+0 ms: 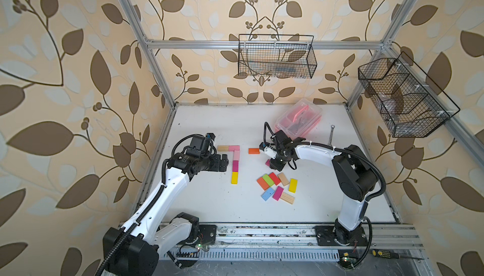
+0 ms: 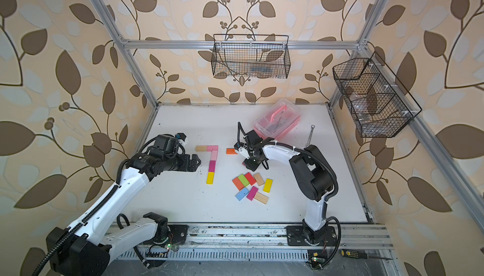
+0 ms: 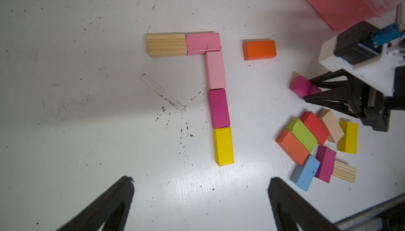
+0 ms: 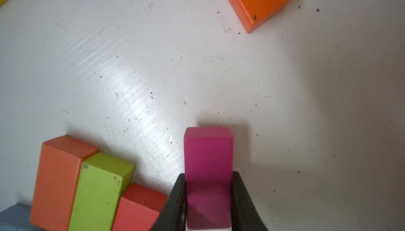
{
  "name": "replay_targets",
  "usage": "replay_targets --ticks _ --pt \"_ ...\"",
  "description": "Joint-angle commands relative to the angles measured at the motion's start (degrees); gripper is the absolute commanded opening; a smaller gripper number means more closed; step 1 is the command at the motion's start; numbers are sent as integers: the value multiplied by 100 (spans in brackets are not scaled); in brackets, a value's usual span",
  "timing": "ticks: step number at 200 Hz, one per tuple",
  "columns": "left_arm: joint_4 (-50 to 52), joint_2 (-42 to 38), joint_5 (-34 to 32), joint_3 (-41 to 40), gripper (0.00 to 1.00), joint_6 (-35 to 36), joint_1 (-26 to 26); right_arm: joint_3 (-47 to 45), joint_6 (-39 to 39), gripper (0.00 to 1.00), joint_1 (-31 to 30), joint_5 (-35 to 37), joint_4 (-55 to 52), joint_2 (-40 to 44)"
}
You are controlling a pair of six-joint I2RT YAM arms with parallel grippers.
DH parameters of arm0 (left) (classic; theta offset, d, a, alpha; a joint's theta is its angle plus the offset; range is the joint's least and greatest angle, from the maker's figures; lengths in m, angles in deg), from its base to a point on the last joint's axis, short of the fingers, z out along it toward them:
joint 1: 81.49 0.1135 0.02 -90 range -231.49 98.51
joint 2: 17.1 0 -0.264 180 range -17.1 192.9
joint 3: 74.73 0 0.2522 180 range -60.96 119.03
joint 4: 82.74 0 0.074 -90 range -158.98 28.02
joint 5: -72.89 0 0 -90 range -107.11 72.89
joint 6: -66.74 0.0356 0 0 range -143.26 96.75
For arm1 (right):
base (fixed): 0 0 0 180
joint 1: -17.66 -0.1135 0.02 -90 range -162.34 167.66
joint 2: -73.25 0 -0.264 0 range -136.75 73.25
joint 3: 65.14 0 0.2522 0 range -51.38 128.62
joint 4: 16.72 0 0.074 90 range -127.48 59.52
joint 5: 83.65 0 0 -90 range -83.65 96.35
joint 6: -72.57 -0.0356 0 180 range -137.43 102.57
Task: Assemble the number 7 with building blocks
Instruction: Pick up the building block from the center of the board, then assemble the building block at the center of the board.
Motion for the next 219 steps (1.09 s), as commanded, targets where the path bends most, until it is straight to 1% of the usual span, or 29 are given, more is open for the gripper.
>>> replay_targets --ticks 1,34,53,69,89,110,123,144,179,219 --pt "-10 -16 53 134 99 99 -7 -40 653 15 110 -339 32 422" --pt "-10 -47 53 127 99 99 -7 299 1440 15 235 -233 -276 499" --pt "-18 -84 51 126 99 97 -7 780 2037 15 300 -153 -510 356" --pt "-25 -103 60 118 99 99 -5 1225 2394 15 347 -58 -787 58" --pt "-33 -97 90 118 99 100 -7 1810 2632 15 349 130 -1170 -426" --pt "-36 -82 109 118 99 100 -7 2167 2877 15 287 342 -1352 -847" --pt "-36 -69 110 118 99 99 -7 2309 3128 15 271 455 -1400 -1070" --pt "-36 -51 110 118 99 100 -7 2457 3236 15 285 512 -1348 -1321" --pt "-36 -33 126 117 99 99 -7 2478 3496 16 306 610 -1266 -1470" --pt "-45 -3 137 122 99 104 -7 2478 3748 18 294 518 -1314 -1619"
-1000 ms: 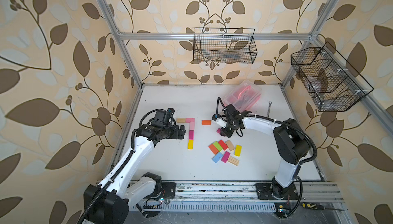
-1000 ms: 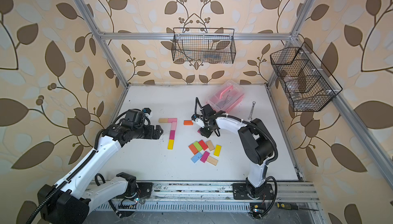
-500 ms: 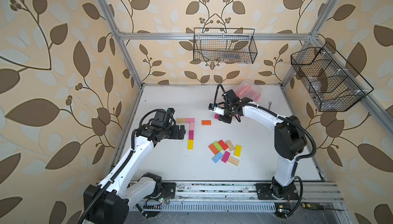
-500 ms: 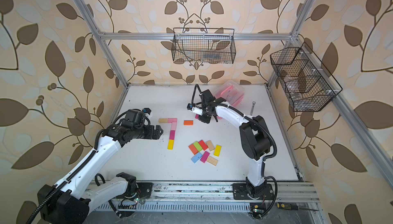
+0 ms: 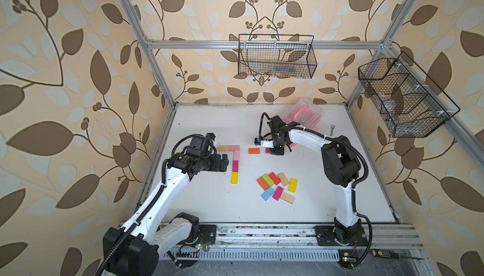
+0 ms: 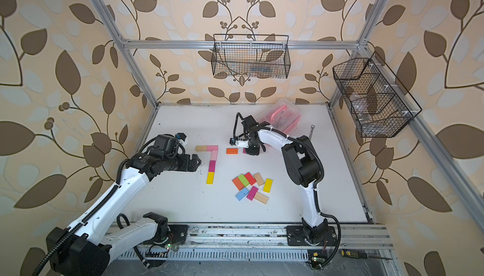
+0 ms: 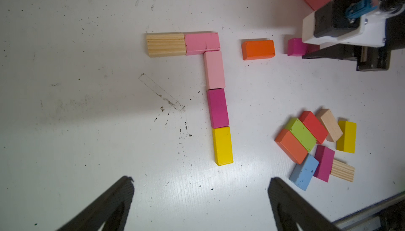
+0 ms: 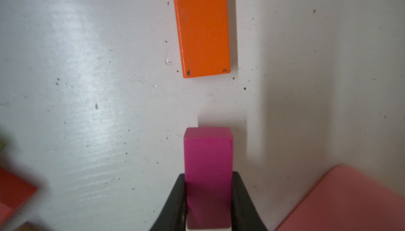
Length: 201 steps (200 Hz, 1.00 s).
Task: Assemble the number 7 with building blocks
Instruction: Assemble the building block at the center of the board.
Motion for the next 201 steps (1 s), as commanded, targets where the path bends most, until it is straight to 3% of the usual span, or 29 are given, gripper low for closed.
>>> replay_targets --ticks 1,201 --pt "-42 2 100 120 99 106 -7 161 369 18 -17 -66 -167 -215" --pt "-42 37 171 118 99 103 -7 373 412 18 -197 -44 -176 -615"
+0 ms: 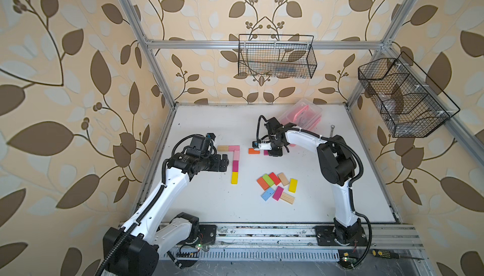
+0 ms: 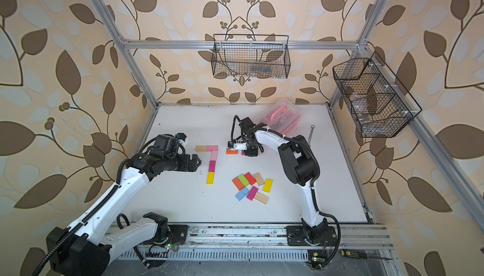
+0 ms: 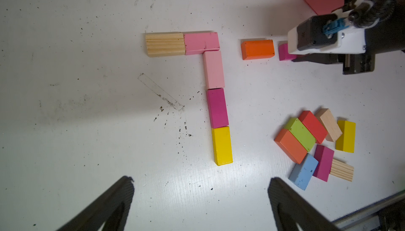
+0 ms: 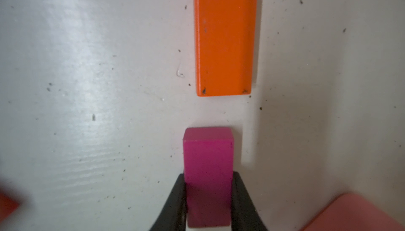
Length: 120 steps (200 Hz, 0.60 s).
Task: Assemble the number 7 with building blocks
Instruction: Assemble the building block at the center of the board.
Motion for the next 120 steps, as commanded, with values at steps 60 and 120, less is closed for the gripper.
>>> replay_targets --ticks 60,120 --pt "-23 46 137 126 99 108 -7 345 123 18 -140 -270 -161 -500" --pt "-23 46 126 128 99 108 -7 351 108 19 -178 -387 -152 -549"
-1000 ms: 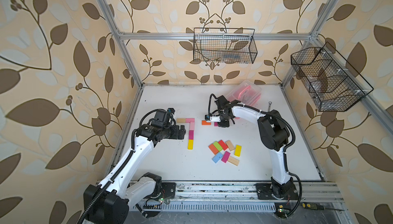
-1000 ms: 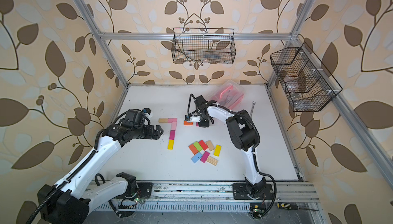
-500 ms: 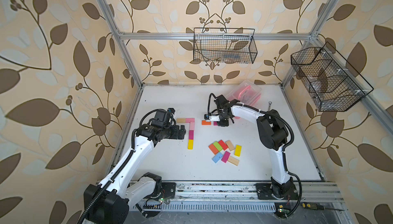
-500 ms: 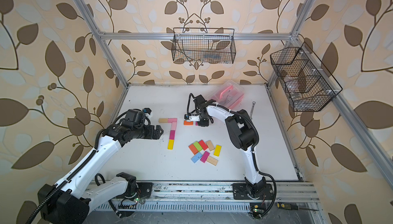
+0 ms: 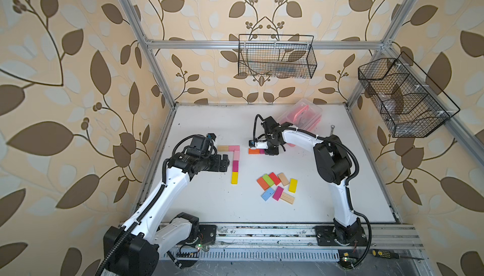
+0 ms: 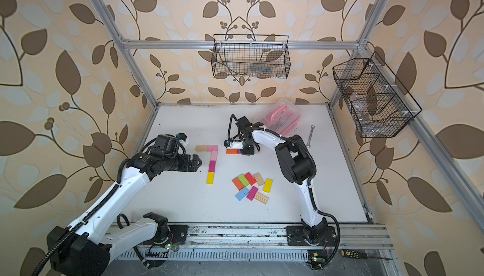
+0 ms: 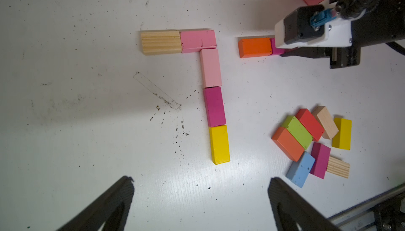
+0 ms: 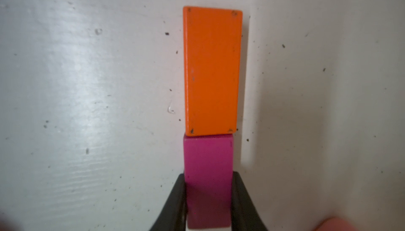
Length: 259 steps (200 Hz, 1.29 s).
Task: Assemble the number 7 with building blocks
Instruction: Assemble the building block at the center of the board.
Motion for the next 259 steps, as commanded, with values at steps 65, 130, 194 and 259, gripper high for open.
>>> replay_targets --ticks 65,130,194,259 --pt "-14 -11 31 128 99 103 -7 80 18 21 -92 -352 -321 -349" --pt "-14 -29 39 133 98 97 -7 173 -292 25 -67 -517 -509 -444" --pt "-13 -46 34 136 98 93 -7 164 -433 42 -5 -614 -553 -402" --pt "-5 -55 22 126 98 88 -7 -160 -463 100 149 -818 -226 117"
